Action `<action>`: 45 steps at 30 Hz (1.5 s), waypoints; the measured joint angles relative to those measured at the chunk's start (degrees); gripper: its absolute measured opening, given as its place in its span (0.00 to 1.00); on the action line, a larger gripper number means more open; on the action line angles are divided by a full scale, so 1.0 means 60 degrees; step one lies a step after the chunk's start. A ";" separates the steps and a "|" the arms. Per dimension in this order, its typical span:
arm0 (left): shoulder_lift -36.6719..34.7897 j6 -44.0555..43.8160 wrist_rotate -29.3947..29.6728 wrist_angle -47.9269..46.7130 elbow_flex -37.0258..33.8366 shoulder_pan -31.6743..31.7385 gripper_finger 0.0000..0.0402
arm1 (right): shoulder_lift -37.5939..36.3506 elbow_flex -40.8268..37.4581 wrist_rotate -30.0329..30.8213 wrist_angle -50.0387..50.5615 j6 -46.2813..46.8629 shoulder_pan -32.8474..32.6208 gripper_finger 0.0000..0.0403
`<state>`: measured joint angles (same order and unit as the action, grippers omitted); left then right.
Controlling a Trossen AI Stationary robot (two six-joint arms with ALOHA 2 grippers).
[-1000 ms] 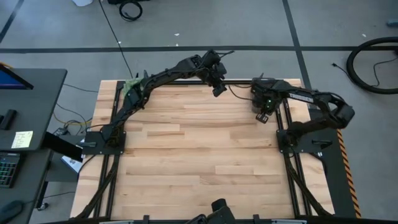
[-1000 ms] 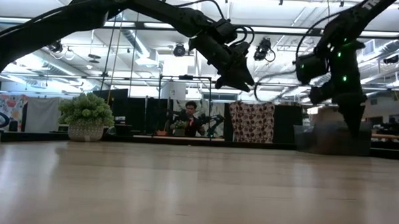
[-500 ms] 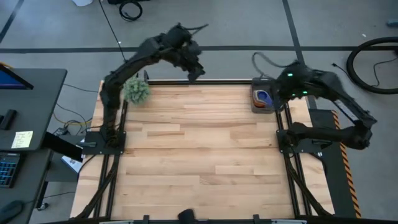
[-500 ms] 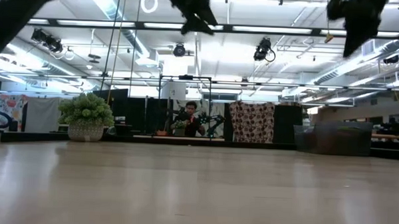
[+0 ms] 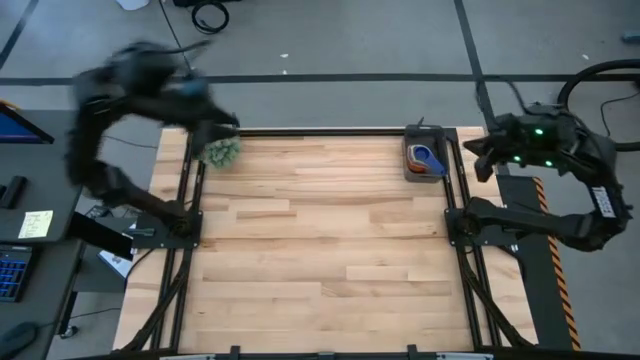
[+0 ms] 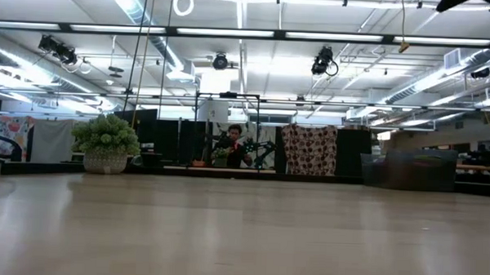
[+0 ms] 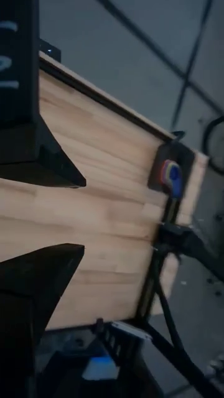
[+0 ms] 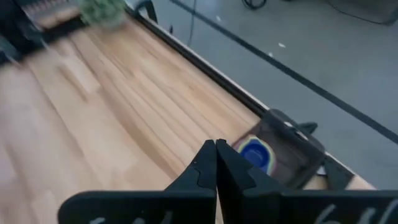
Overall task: Nest measuring cups in basket
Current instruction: Return to Home Position
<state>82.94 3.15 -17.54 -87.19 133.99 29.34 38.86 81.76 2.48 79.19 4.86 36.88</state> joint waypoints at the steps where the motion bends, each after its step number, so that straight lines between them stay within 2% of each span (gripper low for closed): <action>1: -0.0416 -0.0115 0.0026 -0.0095 0.0000 0.0000 0.40 | -0.0165 0.0000 -0.0106 -0.0040 0.0134 -0.0002 0.00; 4: -0.1653 -0.0258 0.0344 -0.0392 0.0000 0.0000 0.40 | -0.0650 0.0004 -0.0367 -0.0239 0.0365 0.0000 0.00; 12: -0.4835 -0.1743 0.1899 -0.0475 -0.0087 0.0020 0.40 | -0.1532 0.0008 -0.0383 -0.1015 0.0207 0.0007 0.00; 15: -0.5652 -0.2249 0.2434 -0.0469 -0.0092 0.0028 0.40 | -0.1610 0.0011 -0.0355 -0.1119 0.0119 0.0007 0.00; 18: -0.6190 -0.2400 0.2682 -0.0473 -0.0116 0.0247 0.35 | -0.1611 0.0011 -0.0333 -0.1117 0.0079 0.0007 0.00; 24: -0.7087 -0.2024 0.2692 -0.0469 -0.0414 0.0711 0.13 | -0.1635 0.0007 -0.0500 -0.1062 -0.0050 0.0007 0.00; 27: -0.7596 -0.1698 0.2370 -0.0476 -0.0732 0.0935 0.03 | -0.1746 0.0001 -0.0707 -0.0976 -0.0087 0.0007 0.00; 36: -0.9468 -0.1340 0.1915 -0.0475 -0.2552 0.1771 0.02 | -0.2760 -0.0496 -0.1103 -0.1199 -0.0003 0.0038 0.00; 45: -1.2013 -0.0917 0.1439 0.0215 -0.5006 0.2577 0.02 | -0.4459 -0.2291 -0.1464 -0.1958 0.0008 0.0561 0.00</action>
<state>10.86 -2.35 -8.91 -85.90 103.96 44.81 12.10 68.01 -6.31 67.44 4.91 40.25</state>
